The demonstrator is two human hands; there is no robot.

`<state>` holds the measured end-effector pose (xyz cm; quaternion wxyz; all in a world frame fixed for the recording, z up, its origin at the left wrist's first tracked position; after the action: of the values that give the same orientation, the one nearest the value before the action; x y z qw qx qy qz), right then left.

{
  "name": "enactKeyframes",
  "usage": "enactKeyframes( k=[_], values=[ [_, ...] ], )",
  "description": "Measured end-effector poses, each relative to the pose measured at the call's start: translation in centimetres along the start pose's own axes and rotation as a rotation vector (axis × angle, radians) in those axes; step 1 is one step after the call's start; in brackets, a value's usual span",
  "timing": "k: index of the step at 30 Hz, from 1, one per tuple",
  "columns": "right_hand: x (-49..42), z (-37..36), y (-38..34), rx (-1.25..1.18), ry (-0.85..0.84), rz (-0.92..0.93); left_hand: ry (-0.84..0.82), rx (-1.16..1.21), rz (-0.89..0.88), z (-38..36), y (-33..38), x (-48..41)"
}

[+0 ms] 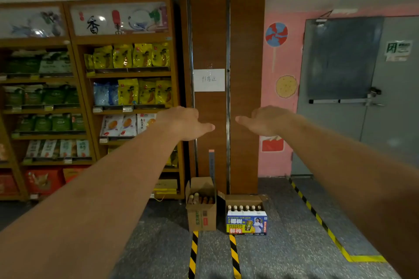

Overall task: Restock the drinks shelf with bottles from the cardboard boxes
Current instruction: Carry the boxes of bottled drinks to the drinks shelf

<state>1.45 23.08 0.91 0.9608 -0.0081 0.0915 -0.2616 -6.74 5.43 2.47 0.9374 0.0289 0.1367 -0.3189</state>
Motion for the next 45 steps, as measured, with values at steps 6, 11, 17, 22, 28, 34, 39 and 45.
enactKeyframes(
  k=[6, 11, 17, 22, 28, 34, 39, 45],
  values=[
    [-0.4, -1.9, 2.2, 0.036, -0.053, 0.004, -0.048, -0.003, 0.021, -2.5, 1.7, -0.4],
    [-1.5, -4.0, 3.1, 0.031, -0.09, 0.015, -0.095, -0.011, 0.058, -4.9, 2.6, -0.9],
    [-4.9, -6.5, 2.3, 0.026, -0.123, 0.011, -0.128, -0.022, 0.061, -6.8, 1.3, -3.8],
    [-9.1, -7.7, 0.1, 0.002, -0.117, -0.01, -0.146, -0.045, 0.035, -8.4, -1.1, -7.6],
    [-14.1, -9.3, -2.0, -0.033, -0.123, -0.076, -0.112, -0.073, -0.034, -9.0, -4.1, -13.0],
    [-16.9, -10.8, -3.1, -0.021, -0.117, -0.115, -0.122, -0.061, -0.072, -11.1, -5.3, -16.3],
    [-19.0, -11.5, -2.8, -0.018, -0.115, -0.134, -0.138, -0.037, -0.083, -12.5, -5.5, -17.8],
    [-22.3, -12.4, -2.6, -0.06, -0.131, -0.098, -0.163, -0.033, -0.086, -14.2, -4.5, -20.5]
  ],
)
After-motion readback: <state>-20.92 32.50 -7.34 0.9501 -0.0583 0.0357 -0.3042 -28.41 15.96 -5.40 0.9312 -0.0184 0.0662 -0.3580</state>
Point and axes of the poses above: each hand's wrist, its own x-axis away from the middle knuckle, its own z-axis out of the back of the hand, y = z × x, the point moved 9 cm from there along -x, towards the middle knuckle, and after that the axes turned 1 degree about z, right-handed, at the moved point
